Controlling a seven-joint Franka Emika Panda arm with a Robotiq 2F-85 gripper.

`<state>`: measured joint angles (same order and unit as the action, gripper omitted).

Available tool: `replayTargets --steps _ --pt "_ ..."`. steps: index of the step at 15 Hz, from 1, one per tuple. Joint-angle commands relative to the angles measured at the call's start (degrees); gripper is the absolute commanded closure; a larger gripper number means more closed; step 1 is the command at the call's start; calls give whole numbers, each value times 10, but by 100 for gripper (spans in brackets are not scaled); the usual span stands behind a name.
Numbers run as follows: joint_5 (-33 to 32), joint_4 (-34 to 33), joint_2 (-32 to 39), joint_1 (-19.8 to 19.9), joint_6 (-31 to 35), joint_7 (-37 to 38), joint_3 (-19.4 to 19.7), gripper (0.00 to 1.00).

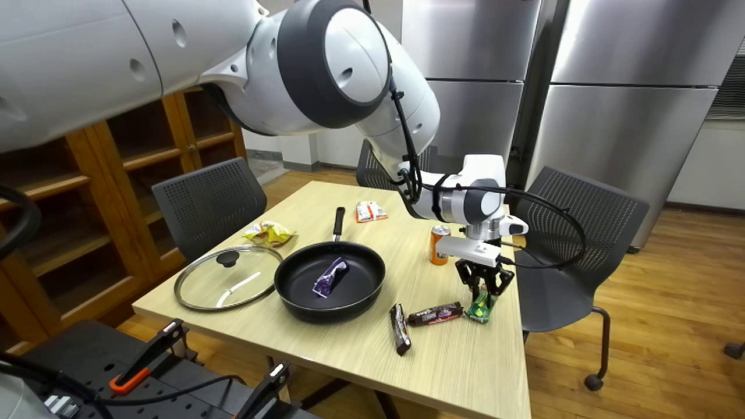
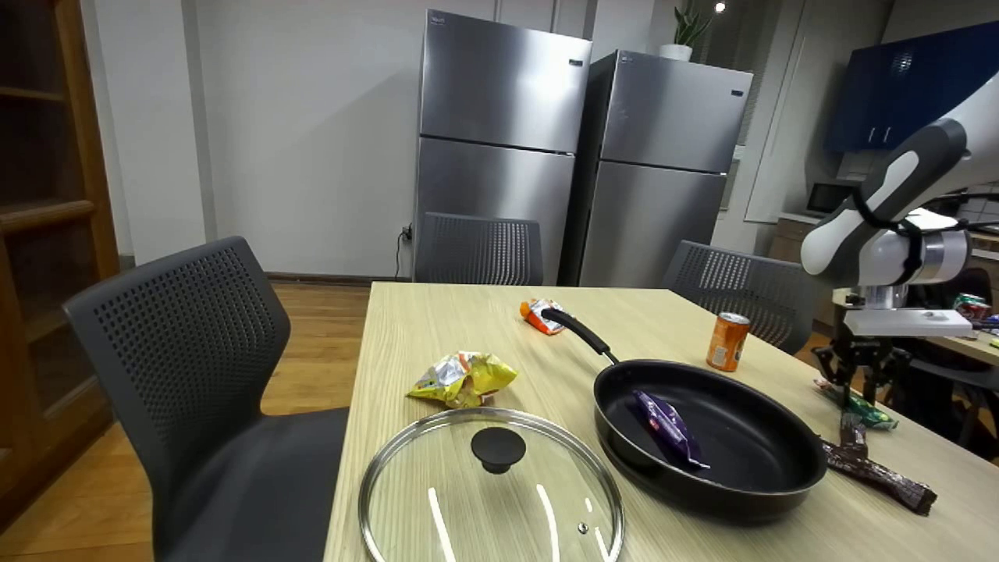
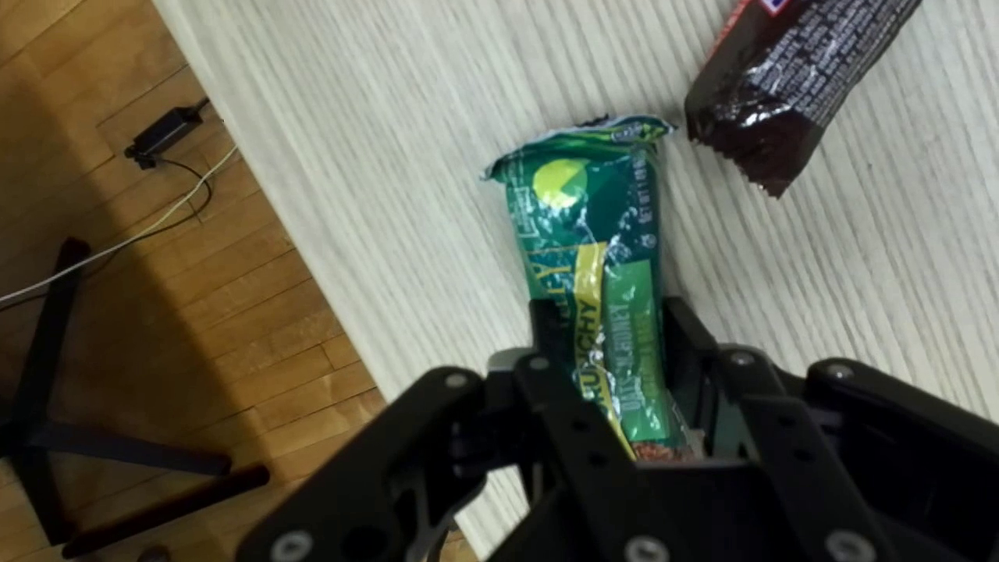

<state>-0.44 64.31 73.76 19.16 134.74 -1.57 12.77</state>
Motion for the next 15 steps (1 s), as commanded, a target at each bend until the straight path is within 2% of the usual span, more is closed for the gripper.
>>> replayTargets --steps 1,7,15 --pt "-3 -47 21 20 -30 -20 -17 90" --pt "0 -1 -12 11 14 -34 -13 90" --pt "-7 81 -59 -24 104 -32 -5 90"
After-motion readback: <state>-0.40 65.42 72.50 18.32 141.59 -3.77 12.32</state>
